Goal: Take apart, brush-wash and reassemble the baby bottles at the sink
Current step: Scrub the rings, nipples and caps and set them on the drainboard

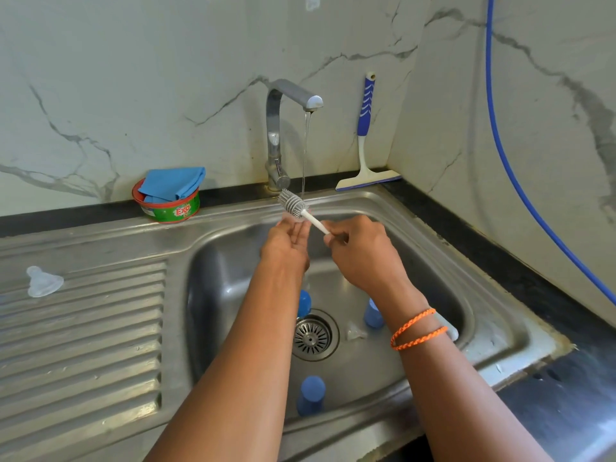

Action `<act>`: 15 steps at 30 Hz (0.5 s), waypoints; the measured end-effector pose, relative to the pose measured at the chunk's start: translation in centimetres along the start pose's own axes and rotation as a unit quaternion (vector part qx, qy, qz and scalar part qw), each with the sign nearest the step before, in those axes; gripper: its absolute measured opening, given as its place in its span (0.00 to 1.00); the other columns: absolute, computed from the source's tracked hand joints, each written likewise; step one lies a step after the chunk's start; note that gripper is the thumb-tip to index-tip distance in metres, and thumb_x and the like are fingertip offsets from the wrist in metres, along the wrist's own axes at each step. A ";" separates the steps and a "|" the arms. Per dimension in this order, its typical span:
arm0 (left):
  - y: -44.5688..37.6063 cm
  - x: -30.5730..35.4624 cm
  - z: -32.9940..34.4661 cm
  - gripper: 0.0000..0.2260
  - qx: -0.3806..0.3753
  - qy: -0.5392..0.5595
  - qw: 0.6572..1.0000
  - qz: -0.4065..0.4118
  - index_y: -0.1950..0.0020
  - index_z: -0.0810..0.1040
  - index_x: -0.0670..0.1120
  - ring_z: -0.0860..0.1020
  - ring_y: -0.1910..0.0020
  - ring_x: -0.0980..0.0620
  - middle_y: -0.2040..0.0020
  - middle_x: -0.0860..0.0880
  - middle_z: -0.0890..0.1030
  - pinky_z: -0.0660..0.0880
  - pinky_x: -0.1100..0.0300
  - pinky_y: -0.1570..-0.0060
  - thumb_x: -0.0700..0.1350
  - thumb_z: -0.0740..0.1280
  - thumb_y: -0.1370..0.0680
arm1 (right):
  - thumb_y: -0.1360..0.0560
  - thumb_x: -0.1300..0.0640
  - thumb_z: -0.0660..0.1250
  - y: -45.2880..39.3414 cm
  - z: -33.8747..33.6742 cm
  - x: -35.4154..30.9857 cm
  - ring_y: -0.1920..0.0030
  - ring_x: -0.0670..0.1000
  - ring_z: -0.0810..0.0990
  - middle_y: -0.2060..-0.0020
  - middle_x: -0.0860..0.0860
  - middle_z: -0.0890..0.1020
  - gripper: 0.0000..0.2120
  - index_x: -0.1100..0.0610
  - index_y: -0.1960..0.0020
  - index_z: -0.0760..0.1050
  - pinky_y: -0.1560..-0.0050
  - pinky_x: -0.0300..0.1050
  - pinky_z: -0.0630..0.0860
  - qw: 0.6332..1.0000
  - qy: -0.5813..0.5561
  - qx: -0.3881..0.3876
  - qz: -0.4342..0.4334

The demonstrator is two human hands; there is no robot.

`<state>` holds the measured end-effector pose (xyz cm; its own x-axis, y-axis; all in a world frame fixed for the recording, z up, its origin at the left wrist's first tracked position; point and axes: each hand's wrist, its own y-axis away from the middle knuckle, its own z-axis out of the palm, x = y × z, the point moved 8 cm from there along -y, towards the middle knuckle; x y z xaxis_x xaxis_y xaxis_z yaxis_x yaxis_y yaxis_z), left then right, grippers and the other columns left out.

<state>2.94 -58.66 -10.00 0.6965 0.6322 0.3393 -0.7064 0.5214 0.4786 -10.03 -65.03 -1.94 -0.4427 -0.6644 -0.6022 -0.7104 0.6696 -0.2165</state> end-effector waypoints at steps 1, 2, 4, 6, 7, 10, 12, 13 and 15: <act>-0.2 0.5 -0.2 0.13 0.009 0.021 1.000 0.007 0.34 0.79 0.34 0.86 0.55 0.46 0.54 0.39 0.85 0.84 0.56 0.51 0.32 0.68 0.19 | 0.18 0.50 0.66 0.0 -0.2 0.3 0.53 0.58 0.83 0.50 0.52 0.84 0.16 0.42 0.32 0.81 0.50 0.57 0.83 1.000 0.005 0.001 0.003; -0.2 1.1 -0.3 0.13 0.012 0.035 0.999 0.018 0.34 0.78 0.34 0.86 0.51 0.46 0.55 0.40 0.84 0.83 0.57 0.49 0.33 0.68 0.18 | 0.18 0.50 0.66 0.0 -0.4 0.5 0.51 0.58 0.84 0.47 0.52 0.85 0.16 0.42 0.31 0.81 0.48 0.58 0.83 1.000 0.011 0.001 0.008; -0.2 1.7 -0.1 0.13 0.003 0.027 0.999 0.025 0.33 0.77 0.33 0.84 0.42 0.44 0.53 0.39 0.84 0.81 0.57 0.47 0.34 0.67 0.18 | 0.18 0.50 0.66 -0.1 -0.6 1.0 0.50 0.58 0.84 0.47 0.52 0.85 0.17 0.43 0.31 0.81 0.46 0.59 0.83 1.000 0.013 0.005 0.015; 0.4 1.0 0.4 0.09 -0.018 -0.025 1.000 0.005 0.37 0.77 0.33 0.85 0.44 0.42 0.52 0.38 0.85 0.81 0.56 0.43 0.32 0.66 0.18 | 0.17 0.50 0.65 -0.2 -0.6 1.1 0.53 0.60 0.83 0.50 0.54 0.84 0.14 0.44 0.34 0.82 0.49 0.58 0.83 1.000 0.016 0.016 0.019; 0.8 0.3 0.7 0.06 -0.027 -0.044 0.999 -0.009 0.41 0.77 0.34 0.85 0.47 0.42 0.55 0.37 0.85 0.80 0.55 0.41 0.31 0.65 0.18 | 0.17 0.51 0.65 -0.2 -0.6 1.0 0.54 0.61 0.82 0.53 0.55 0.83 0.11 0.44 0.39 0.83 0.52 0.57 0.82 0.999 0.018 0.021 0.020; 1.1 -0.7 1.0 0.07 -0.028 -0.042 0.999 -0.020 0.41 0.77 0.34 0.87 0.53 0.45 0.61 0.38 0.84 0.83 0.56 0.48 0.30 0.65 0.18 | 0.19 0.50 0.64 -0.5 -0.2 0.7 0.57 0.63 0.80 0.56 0.56 0.80 0.09 0.44 0.45 0.82 0.57 0.55 0.80 1.000 0.005 0.027 0.008; 0.5 -0.3 0.4 0.12 -0.002 -0.001 1.000 -0.007 0.36 0.78 0.35 0.86 0.58 0.47 0.56 0.38 0.85 0.84 0.55 0.48 0.31 0.67 0.19 | 0.18 0.50 0.65 -0.5 0.2 0.7 0.57 0.59 0.80 0.54 0.54 0.82 0.13 0.40 0.37 0.83 0.54 0.55 0.81 1.000 0.000 0.002 -0.001; 0.2 -0.1 -0.1 0.13 0.012 0.015 1.000 0.001 0.35 0.78 0.35 0.85 0.57 0.47 0.54 0.39 0.85 0.83 0.54 0.45 0.31 0.68 0.20 | 0.18 0.50 0.66 -0.5 0.3 0.9 0.55 0.57 0.82 0.51 0.53 0.84 0.15 0.40 0.34 0.82 0.52 0.55 0.82 1.000 0.001 -0.012 0.001; -0.2 0.4 -0.8 0.14 0.027 0.028 0.999 0.013 0.34 0.78 0.35 0.84 0.56 0.47 0.52 0.39 0.83 0.81 0.53 0.40 0.32 0.67 0.19 | 0.18 0.49 0.67 -0.3 0.3 1.2 0.51 0.55 0.83 0.45 0.50 0.84 0.16 0.41 0.31 0.80 0.47 0.57 0.83 1.000 0.006 -0.022 0.010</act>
<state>3.20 -58.03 -10.64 0.6696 0.6764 0.3069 -0.7149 0.4748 0.5133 -10.18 -65.98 -2.80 -0.4636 -0.6546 -0.5971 -0.7241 0.6683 -0.1705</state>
